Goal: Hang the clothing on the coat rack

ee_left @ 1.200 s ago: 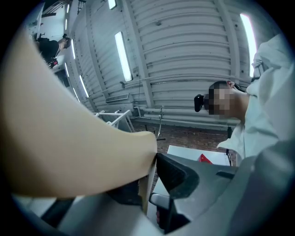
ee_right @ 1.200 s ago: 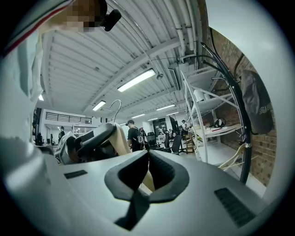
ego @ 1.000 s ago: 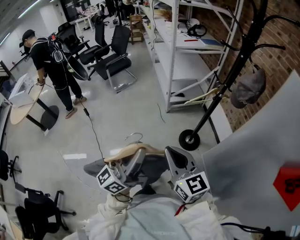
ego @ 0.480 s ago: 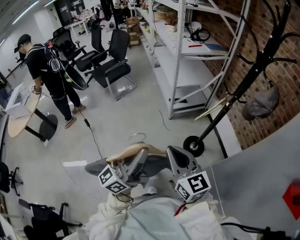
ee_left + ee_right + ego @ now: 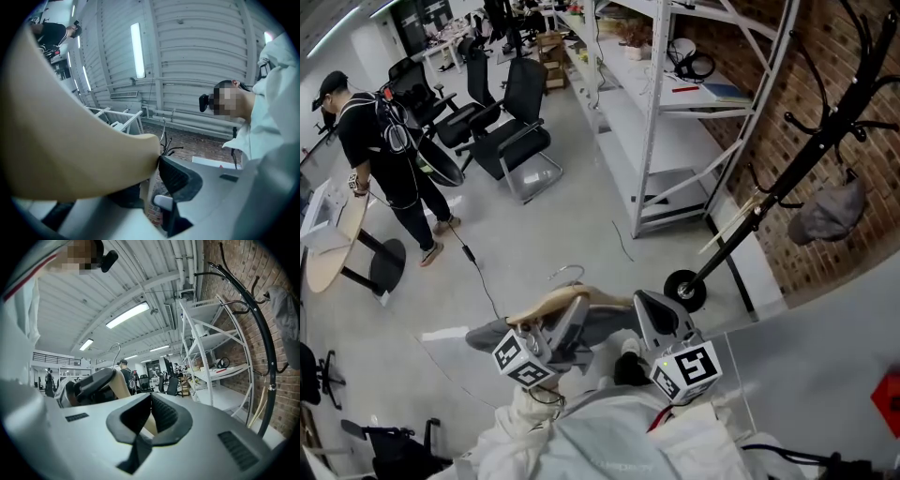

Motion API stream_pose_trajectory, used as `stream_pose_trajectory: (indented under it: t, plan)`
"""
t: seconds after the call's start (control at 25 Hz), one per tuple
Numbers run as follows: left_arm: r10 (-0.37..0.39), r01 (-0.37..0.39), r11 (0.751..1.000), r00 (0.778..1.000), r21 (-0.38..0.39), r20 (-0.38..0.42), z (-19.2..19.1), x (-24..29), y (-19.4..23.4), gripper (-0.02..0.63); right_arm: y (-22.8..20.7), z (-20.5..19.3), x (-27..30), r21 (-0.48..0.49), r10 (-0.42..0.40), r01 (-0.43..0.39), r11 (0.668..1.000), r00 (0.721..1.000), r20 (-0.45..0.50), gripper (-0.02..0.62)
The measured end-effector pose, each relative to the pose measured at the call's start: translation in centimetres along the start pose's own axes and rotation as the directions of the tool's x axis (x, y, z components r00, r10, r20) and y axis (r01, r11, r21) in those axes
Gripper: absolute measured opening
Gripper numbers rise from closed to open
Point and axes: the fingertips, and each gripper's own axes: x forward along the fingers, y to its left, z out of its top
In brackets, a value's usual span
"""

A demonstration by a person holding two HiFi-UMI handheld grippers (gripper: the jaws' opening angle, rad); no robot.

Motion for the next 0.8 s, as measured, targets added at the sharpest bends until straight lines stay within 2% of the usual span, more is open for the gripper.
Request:
stream_pose_trajectory:
  t: [0.32,0.56,0.8]
  plan:
    - [0.012,-0.012,1.0,1.0,-0.014,0.016,0.7,1.9,4.2,0.101,-2.5,0.1,4.2,0.002,0.007,-0.007,1.0,1.0,-0.002,0.025]
    - [0.058,-0.059,0.998,0.997,0.004,0.056,3.0,3.0,8.2,0.101,-3.3,1.3,9.6,0.001,0.084,-0.084,0.997,0.996,0.007,0.025]
    - [0.074,-0.075,0.997,0.996,0.022,0.048,3.2,5.8,11.1,0.101,-5.5,2.1,13.4,0.005,0.121,-0.121,0.993,0.993,0.002,0.025]
